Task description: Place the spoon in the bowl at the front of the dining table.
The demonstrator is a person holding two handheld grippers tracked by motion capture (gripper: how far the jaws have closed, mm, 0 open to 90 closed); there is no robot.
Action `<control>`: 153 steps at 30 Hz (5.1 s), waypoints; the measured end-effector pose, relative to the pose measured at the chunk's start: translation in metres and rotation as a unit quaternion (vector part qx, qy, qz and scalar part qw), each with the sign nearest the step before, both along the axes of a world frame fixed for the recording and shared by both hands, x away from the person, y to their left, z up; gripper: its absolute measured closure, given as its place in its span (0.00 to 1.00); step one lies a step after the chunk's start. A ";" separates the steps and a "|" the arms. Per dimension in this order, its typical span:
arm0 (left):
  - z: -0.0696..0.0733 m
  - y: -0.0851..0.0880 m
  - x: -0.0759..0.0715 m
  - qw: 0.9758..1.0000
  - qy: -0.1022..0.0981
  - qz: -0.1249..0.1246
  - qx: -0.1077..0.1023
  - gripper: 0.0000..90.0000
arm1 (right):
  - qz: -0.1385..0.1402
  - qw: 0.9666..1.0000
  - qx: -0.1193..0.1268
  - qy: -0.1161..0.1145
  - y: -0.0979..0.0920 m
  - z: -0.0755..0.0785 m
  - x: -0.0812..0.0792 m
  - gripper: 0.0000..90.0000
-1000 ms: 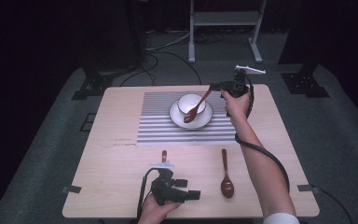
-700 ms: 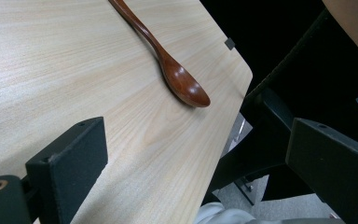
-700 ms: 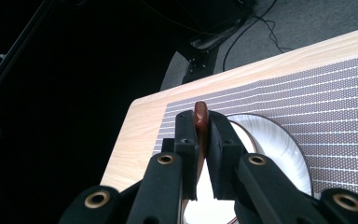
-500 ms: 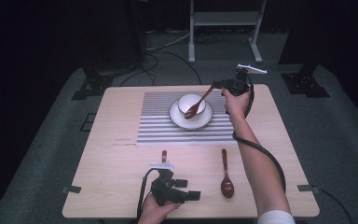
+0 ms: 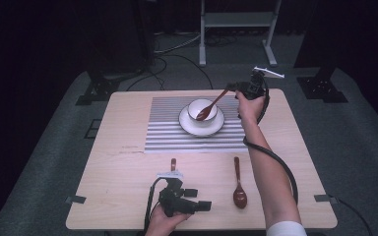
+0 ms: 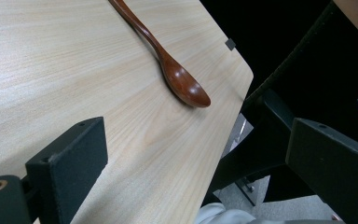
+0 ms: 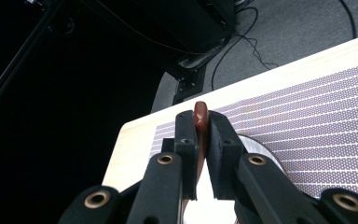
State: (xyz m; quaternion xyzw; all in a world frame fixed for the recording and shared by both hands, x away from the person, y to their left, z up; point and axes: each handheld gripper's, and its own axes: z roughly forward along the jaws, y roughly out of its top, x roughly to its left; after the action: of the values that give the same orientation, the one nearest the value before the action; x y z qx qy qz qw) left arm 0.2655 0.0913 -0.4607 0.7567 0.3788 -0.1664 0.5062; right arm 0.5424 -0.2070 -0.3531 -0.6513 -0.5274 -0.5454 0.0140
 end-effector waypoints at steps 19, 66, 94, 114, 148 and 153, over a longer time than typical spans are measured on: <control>-0.001 0.000 0.000 1.000 0.001 0.000 -0.001 0.05 | -0.022 1.000 -0.006 0.000 0.000 -0.005 -0.001 0.91; 0.002 0.005 0.008 1.000 0.000 0.015 -0.002 0.05 | 0.024 0.999 -0.034 0.033 -0.008 -0.046 -0.003 0.72; 0.005 0.012 0.007 0.999 -0.020 0.032 0.012 0.05 | 0.101 0.994 -0.033 0.030 -0.002 -0.061 -0.035 0.58; 0.005 0.015 0.008 0.999 -0.020 0.035 0.014 0.05 | 0.156 0.986 -0.055 0.029 0.003 -0.067 -0.059 0.54; 0.005 0.018 0.009 0.999 -0.021 0.042 0.015 0.05 | 0.247 0.963 -0.108 0.030 0.017 -0.077 -0.099 0.46; 0.005 0.019 0.010 0.999 -0.019 0.045 0.013 0.05 | 0.259 0.959 -0.116 0.027 0.017 -0.079 -0.106 0.45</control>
State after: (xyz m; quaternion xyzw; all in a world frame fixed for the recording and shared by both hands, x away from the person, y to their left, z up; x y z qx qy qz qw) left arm 0.2751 0.1103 -0.4555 0.7485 0.4046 -0.1239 0.5105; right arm 0.4367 -0.1905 -0.4319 -0.5045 -0.7366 -0.4406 0.0935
